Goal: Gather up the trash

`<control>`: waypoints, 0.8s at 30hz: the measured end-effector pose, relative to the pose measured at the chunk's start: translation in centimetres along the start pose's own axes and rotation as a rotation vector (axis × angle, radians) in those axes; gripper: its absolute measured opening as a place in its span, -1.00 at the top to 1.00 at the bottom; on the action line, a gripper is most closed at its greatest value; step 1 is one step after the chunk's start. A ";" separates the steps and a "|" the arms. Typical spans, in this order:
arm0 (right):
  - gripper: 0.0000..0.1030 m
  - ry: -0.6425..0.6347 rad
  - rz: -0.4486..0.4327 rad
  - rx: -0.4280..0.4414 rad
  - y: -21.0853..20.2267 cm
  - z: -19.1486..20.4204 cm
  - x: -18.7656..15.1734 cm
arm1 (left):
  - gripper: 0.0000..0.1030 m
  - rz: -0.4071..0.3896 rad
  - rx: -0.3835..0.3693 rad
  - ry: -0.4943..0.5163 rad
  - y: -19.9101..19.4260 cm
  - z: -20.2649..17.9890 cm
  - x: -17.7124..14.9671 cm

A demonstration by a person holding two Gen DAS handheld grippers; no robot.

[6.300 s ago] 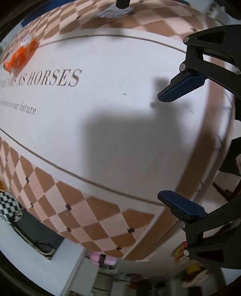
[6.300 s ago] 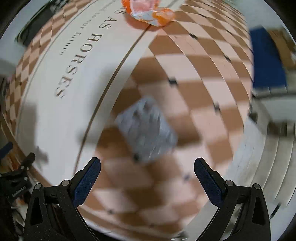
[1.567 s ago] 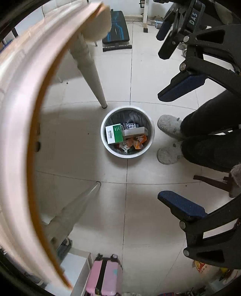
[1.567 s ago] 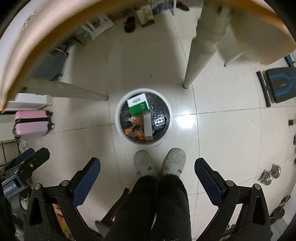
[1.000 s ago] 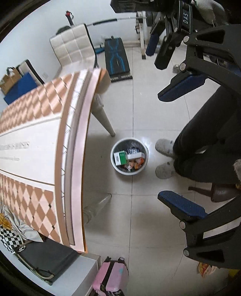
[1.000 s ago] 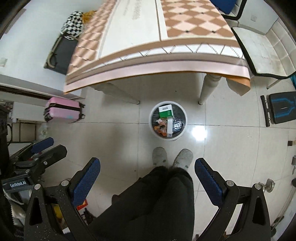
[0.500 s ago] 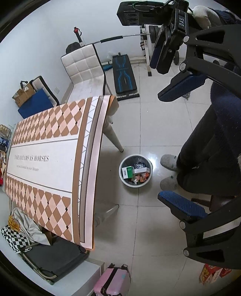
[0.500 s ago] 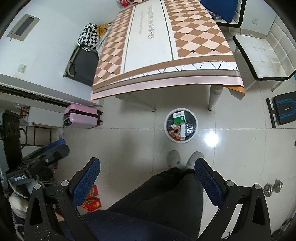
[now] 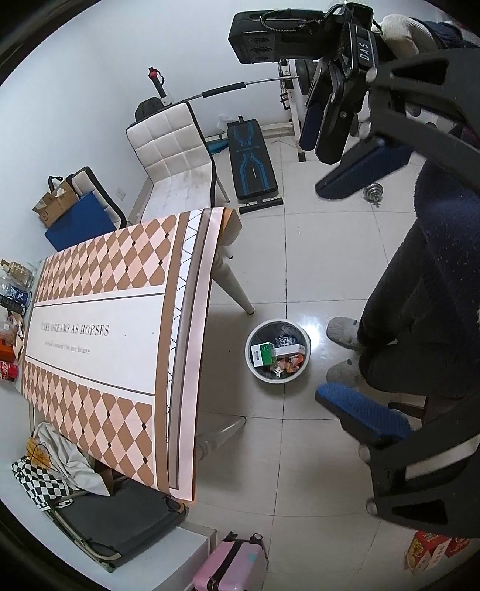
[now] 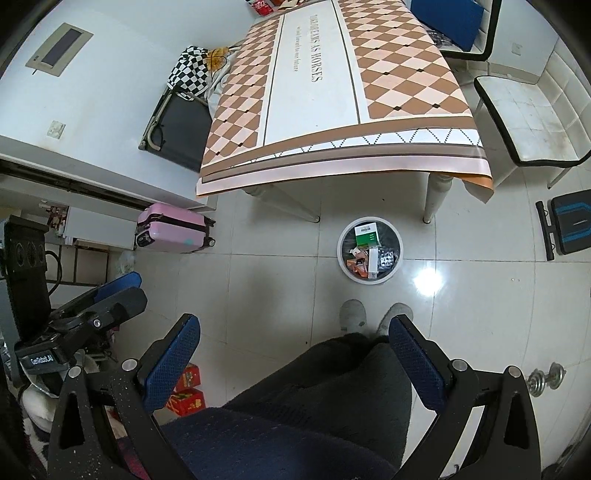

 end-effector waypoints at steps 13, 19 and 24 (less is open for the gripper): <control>-1.00 -0.025 -0.019 0.000 -0.8 0.9 0.7 | -1.00 -0.018 -0.015 0.001 -0.6 -0.5 0.2; -1.00 -0.024 -0.022 0.001 -0.9 0.8 1.2 | -1.00 -0.020 -0.019 0.003 -0.6 -0.7 0.4; -1.00 -0.027 -0.027 0.001 -1.3 0.7 1.5 | -1.00 -0.019 -0.020 0.008 -0.6 -1.2 0.9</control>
Point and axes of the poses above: each gripper's, at about its wrist camera, not at the fingertips, and y roughly the way its jaws point, z to its left, x to its top, the point moved 2 cm from there along y, roughly the way its jaws point, and after that the axes turned 1 degree about x, right-handed, at the moved point
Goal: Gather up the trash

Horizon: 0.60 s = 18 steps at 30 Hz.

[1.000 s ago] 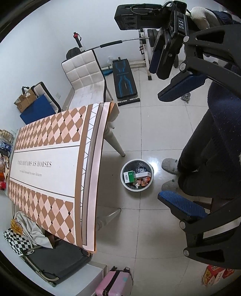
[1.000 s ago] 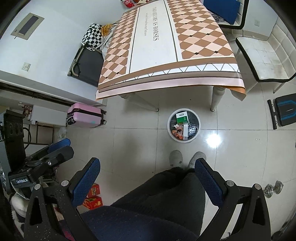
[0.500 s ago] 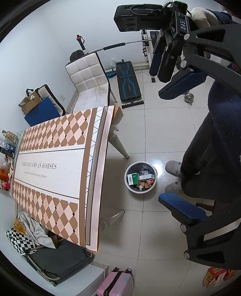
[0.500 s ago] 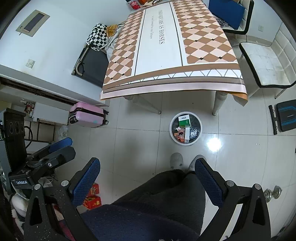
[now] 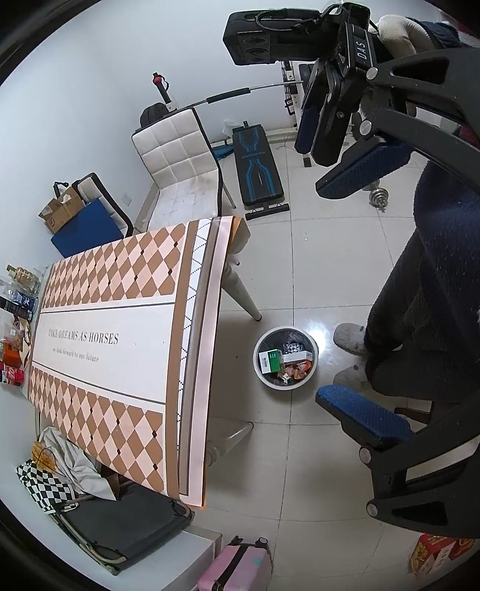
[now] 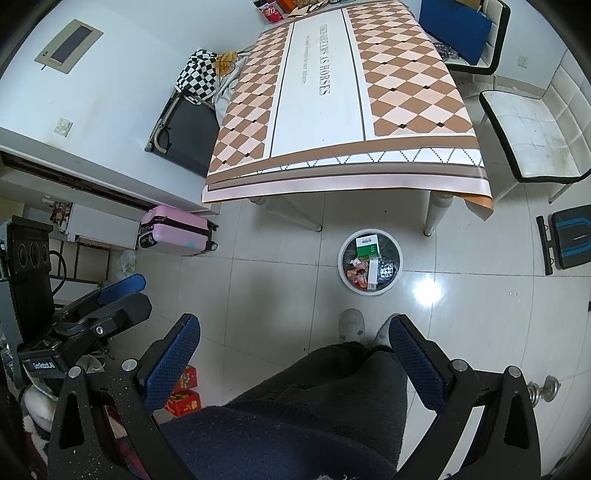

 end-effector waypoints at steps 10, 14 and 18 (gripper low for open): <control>-1.00 0.009 -0.002 0.008 -0.3 -0.3 0.2 | -1.00 0.007 -0.006 0.013 0.3 -0.6 0.4; -1.00 0.018 -0.001 0.013 -0.3 -0.4 0.2 | -1.00 0.008 -0.008 0.020 0.3 -0.8 0.7; -1.00 0.033 -0.003 0.012 -0.3 -0.4 0.2 | -1.00 0.006 -0.011 0.026 0.2 -1.1 0.8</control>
Point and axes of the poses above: each gripper's, at about its wrist camera, not at the fingertips, and y roughly the way its jaws point, z to its left, x to its top, the point moved 2 cm from there along y, roughly the way its jaws point, and after that the axes turned 1 degree about x, right-handed, at the moved point
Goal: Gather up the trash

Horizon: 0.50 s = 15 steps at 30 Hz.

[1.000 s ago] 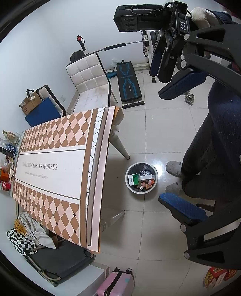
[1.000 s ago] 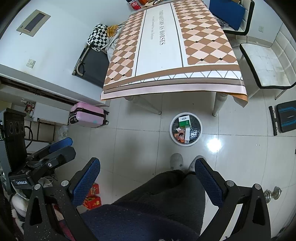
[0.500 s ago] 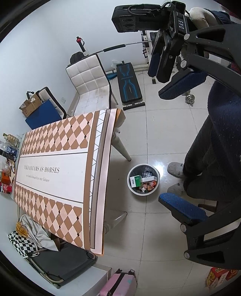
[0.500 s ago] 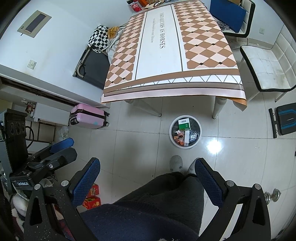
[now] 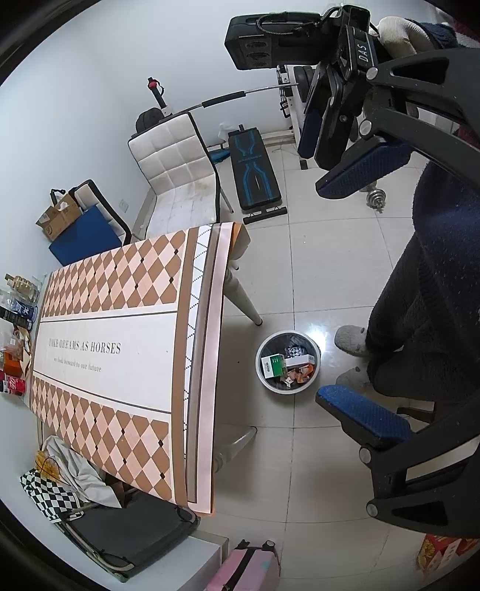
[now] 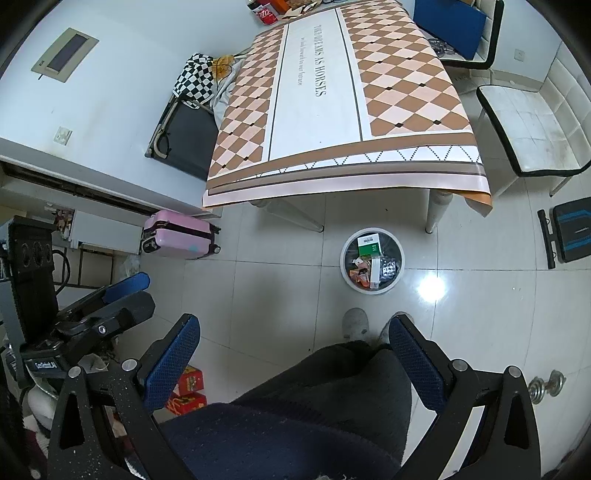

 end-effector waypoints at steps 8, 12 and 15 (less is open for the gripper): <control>-1.00 0.006 -0.001 0.002 -0.1 -0.2 0.0 | -1.00 0.000 0.000 0.004 0.0 0.0 0.1; -1.00 0.007 0.001 0.003 0.1 0.1 -0.1 | -1.00 0.000 0.000 0.004 0.0 0.0 0.2; -1.00 0.009 0.001 0.006 0.1 0.3 -0.2 | -1.00 0.001 0.000 0.002 -0.1 -0.1 0.2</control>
Point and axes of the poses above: each gripper's, at about its wrist camera, not at the fingertips, and y roughly the way its jaws point, z to its left, x to its top, the point moved 2 cm from there along y, roughly the way its jaws point, and after that the axes turned 1 degree about x, right-handed, at the moved point
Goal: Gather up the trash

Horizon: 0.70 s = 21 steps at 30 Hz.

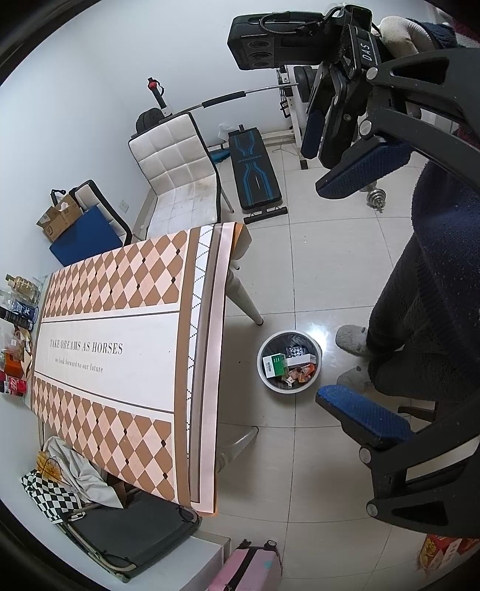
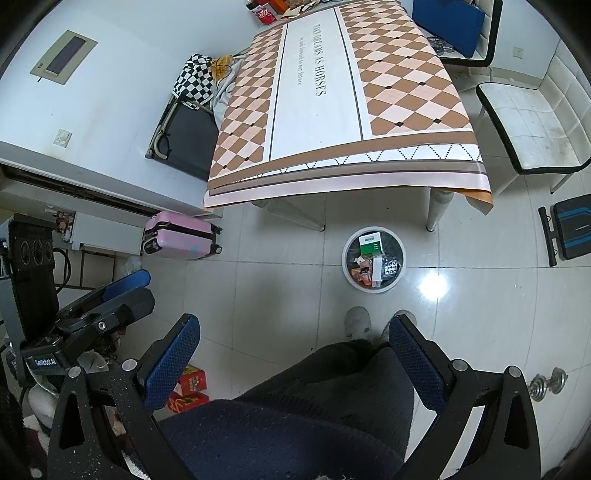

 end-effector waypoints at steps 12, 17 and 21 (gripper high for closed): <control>-1.00 0.001 0.003 0.002 0.1 0.3 0.0 | -1.00 0.008 0.002 -0.006 0.0 0.5 0.1; -1.00 0.006 0.012 0.003 0.5 0.9 -0.1 | -1.00 0.013 0.003 -0.006 0.1 0.6 0.0; -1.00 0.010 0.019 0.003 0.8 0.8 0.0 | -1.00 0.018 0.005 -0.011 0.4 0.6 -0.1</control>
Point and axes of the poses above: each gripper's, at about its wrist camera, not at the fingertips, and y roughly the way its jaws point, z to its left, x to its top, the point moved 2 cm from there along y, roughly the way its jaws point, and after that the axes turned 1 degree about x, right-handed, at the moved point
